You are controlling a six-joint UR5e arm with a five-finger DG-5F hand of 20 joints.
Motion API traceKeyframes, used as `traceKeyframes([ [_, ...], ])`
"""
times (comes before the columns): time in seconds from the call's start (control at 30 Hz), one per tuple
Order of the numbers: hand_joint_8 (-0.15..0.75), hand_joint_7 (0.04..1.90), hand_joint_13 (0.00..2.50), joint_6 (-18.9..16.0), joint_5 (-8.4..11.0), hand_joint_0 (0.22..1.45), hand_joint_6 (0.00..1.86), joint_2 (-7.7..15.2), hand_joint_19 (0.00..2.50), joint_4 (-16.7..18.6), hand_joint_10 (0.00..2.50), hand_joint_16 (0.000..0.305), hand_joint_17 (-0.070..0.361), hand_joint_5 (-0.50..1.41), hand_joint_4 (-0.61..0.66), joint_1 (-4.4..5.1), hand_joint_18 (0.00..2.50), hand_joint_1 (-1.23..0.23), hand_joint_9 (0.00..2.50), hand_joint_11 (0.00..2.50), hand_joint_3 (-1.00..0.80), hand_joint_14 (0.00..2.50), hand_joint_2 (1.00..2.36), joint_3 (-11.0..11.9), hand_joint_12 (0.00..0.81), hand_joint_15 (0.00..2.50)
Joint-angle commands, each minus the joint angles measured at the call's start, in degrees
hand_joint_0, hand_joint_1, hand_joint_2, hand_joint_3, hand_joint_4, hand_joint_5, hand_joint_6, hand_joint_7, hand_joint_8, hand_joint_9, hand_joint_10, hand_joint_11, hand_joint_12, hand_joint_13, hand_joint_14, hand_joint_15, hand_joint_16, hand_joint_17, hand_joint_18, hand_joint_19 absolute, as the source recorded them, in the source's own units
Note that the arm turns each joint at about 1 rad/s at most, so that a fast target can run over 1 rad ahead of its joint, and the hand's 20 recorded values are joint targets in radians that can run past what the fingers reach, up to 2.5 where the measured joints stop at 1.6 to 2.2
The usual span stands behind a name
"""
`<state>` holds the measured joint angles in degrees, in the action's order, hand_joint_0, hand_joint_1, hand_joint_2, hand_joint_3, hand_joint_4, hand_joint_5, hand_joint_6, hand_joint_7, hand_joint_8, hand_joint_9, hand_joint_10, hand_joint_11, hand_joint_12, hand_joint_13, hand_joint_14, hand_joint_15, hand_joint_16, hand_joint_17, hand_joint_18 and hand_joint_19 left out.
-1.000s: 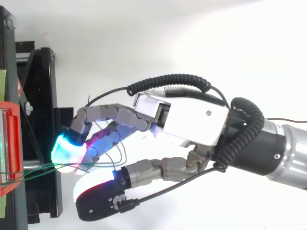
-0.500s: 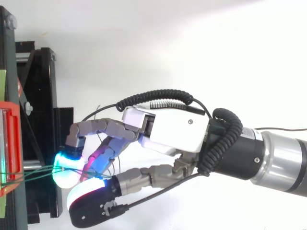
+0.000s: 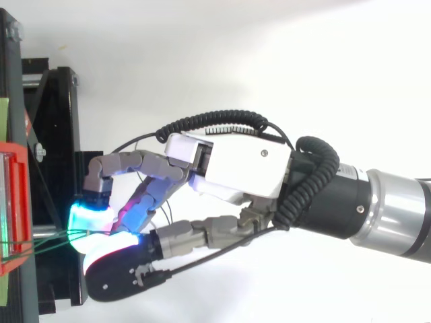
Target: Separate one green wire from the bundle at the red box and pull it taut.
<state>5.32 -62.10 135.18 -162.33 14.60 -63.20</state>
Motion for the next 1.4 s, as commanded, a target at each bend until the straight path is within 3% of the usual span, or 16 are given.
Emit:
traceKeyframes([
  [0.0, 0.266, 1.31, 0.96, -0.13, -0.48, 0.63, 0.50, 0.00, 0.62, -0.01, 0.02, 0.051, 0.115, -0.08, 0.18, -0.45, 0.67, -0.58, 1.14, 0.77, -0.36, 0.02, 1.01, 0.01, 0.342, 0.59],
  [0.23, 0.277, 1.12, 0.94, -0.13, -2.33, 0.62, 0.65, 0.00, 0.63, -0.27, 0.03, 0.052, 0.116, -0.13, 0.17, -1.33, 0.68, -0.65, 1.13, 0.84, -0.36, 0.02, 1.01, 0.54, 0.344, 0.60],
  [0.5, 0.282, 0.89, 0.93, 0.04, -2.50, 0.62, 0.80, 0.00, 0.64, -2.20, 0.02, 0.053, 0.118, -0.17, 0.19, -1.59, 0.68, -0.69, 1.10, 0.89, -0.37, 0.02, 1.01, 2.03, 0.346, 0.59],
  [0.77, 0.293, 0.93, 0.93, -0.22, -2.50, 0.61, 0.84, 0.00, 0.66, -5.28, 0.02, 0.053, 0.119, -0.17, 0.15, -1.77, 0.68, -0.60, 1.13, 0.91, -0.29, 0.02, 1.02, 3.79, 0.353, 0.60],
  [0.97, 0.302, 0.90, 0.92, -0.49, -2.50, 0.62, 0.89, -0.09, 0.66, -9.32, 0.02, 0.054, 0.121, -0.19, 0.16, -1.77, 0.70, -0.67, 1.10, 0.95, -0.19, 0.02, 1.02, 5.20, 0.358, 0.60],
  [1.37, 0.300, 0.85, 0.91, -0.40, -2.50, 0.67, 0.92, -0.44, 0.64, -12.05, 0.02, 0.054, 0.121, -0.19, 0.12, -1.77, 0.71, -0.78, 1.11, 0.98, -0.35, 0.02, 1.01, 6.69, 0.350, 0.59],
])
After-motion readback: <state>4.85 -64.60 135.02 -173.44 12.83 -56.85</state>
